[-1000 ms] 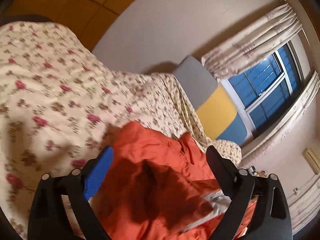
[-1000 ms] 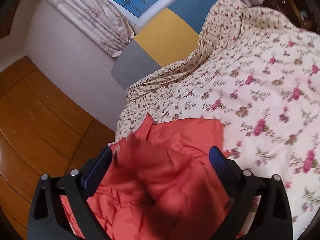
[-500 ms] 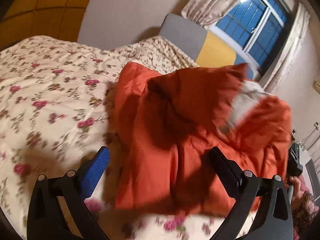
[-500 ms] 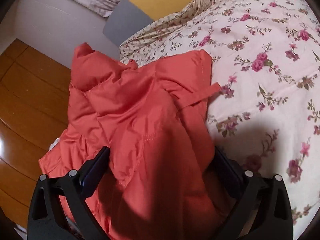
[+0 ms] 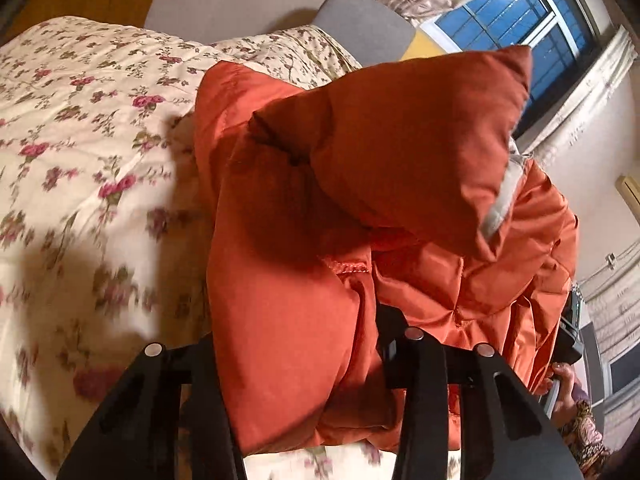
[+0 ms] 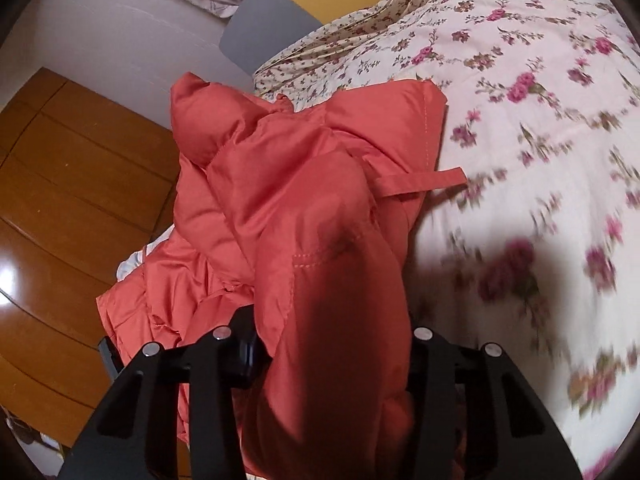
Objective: Fold large clothes
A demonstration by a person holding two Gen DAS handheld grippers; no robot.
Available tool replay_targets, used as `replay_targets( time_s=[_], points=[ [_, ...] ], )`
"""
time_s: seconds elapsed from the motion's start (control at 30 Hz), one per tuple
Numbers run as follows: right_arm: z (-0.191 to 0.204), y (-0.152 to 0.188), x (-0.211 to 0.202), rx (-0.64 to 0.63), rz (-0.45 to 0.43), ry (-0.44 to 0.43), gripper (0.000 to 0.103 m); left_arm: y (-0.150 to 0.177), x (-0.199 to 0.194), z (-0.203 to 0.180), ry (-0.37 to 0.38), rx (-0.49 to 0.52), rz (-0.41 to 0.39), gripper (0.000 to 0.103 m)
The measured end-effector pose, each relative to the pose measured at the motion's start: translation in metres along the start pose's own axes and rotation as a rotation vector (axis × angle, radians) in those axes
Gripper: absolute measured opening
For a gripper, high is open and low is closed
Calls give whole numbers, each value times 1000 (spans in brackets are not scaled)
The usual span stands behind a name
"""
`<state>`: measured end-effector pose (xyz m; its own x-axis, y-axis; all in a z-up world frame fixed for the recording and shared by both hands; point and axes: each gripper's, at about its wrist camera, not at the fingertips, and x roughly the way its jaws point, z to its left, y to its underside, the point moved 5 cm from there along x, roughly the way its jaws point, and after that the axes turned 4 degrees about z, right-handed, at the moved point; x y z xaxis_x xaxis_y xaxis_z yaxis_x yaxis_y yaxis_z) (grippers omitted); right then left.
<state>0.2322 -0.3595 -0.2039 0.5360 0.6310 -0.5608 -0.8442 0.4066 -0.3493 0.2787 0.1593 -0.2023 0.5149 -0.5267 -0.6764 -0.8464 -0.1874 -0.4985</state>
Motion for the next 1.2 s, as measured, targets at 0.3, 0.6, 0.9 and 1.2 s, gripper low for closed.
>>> replay_targets(
  time_s=[0.3,0.6,0.9,1.2],
  points=[
    [-5,51,-47,-17,20,14,45,58,-35,-10,26,14,22,41],
    [-5,74,-95,-86,-106,236,81,84,-75,-23,-106,93,-57,57],
    [47,19,-80,-358,-169,354,93,31,-105,-53,-199,295,-258,89],
    [78,-2,-51,-380,-122,289,16,-3,-63,-80,-72,277,-175,28]
  ],
)
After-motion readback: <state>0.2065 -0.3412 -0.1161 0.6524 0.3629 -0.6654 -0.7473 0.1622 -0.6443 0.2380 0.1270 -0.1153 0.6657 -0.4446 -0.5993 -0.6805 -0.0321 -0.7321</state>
